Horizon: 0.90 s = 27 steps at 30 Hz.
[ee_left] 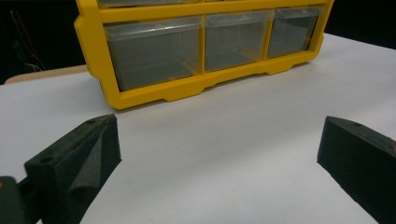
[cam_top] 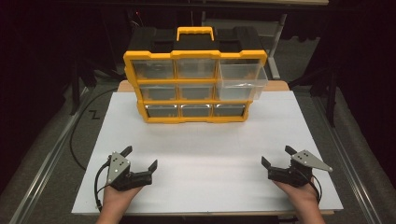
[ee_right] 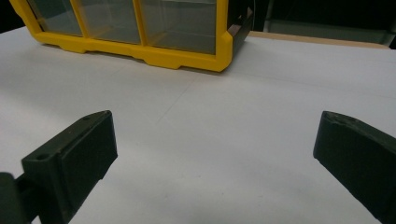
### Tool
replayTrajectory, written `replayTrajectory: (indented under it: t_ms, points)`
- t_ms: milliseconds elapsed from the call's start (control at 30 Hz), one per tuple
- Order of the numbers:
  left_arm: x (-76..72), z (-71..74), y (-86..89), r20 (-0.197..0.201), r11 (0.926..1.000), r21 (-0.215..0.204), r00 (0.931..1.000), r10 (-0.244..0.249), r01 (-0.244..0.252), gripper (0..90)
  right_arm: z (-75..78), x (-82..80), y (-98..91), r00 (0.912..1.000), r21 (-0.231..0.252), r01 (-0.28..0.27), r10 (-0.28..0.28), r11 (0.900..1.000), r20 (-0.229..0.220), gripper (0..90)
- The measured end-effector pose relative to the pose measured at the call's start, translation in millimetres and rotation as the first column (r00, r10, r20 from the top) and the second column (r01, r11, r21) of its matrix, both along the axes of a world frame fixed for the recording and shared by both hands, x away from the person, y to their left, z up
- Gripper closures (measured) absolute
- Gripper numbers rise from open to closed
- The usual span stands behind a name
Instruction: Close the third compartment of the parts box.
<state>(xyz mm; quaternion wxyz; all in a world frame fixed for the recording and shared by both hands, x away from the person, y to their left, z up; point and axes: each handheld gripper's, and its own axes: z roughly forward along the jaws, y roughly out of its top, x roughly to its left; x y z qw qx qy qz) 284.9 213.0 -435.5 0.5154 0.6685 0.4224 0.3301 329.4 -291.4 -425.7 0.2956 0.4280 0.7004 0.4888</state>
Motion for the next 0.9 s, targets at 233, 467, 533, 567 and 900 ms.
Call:
replayTrajectory:
  t_ms: [233, 467, 533, 567, 900]
  points:
    - [5.6, -5.6, 2.2, -0.047, 0.9999, 0.014, 0.9989, 0.001, 0.0, 0.3, -1.0, 3.4, -1.9, 0.9992, -0.006, 0.04, -0.04, 0.9992, 0.001, 0.8]
    - [5.5, -5.5, 3.2, -0.052, 1.0, 0.003, 0.9986, 0.0, 0.0, 0.3, -1.2, 4.4, -1.7, 0.9988, -0.005, 0.05, -0.05, 0.9988, 0.0, 0.8]
    - [5.7, -5.6, 3.3, -0.052, 1.0, 0.006, 0.9986, -0.002, 0.002, 0.3, -0.6, 4.4, 0.0, 0.9986, -0.005, 0.053, -0.053, 0.9986, -0.004, 0.8]
    - [5.5, -5.9, 3.1, -0.046, 1.0, 0.004, 0.9989, -0.001, 0.001, 0.3, -0.6, 4.9, 1.2, 0.9986, -0.006, 0.053, -0.053, 0.9986, 0.003, 0.8]
    - [5.5, -5.5, 4.5, -0.047, 0.9999, -0.009, 0.9988, -0.011, 0.011, 0.3, -1.7, 8.5, 15.2, 0.999, -0.028, 0.046, -0.045, 0.9986, 0.004, 0.7]
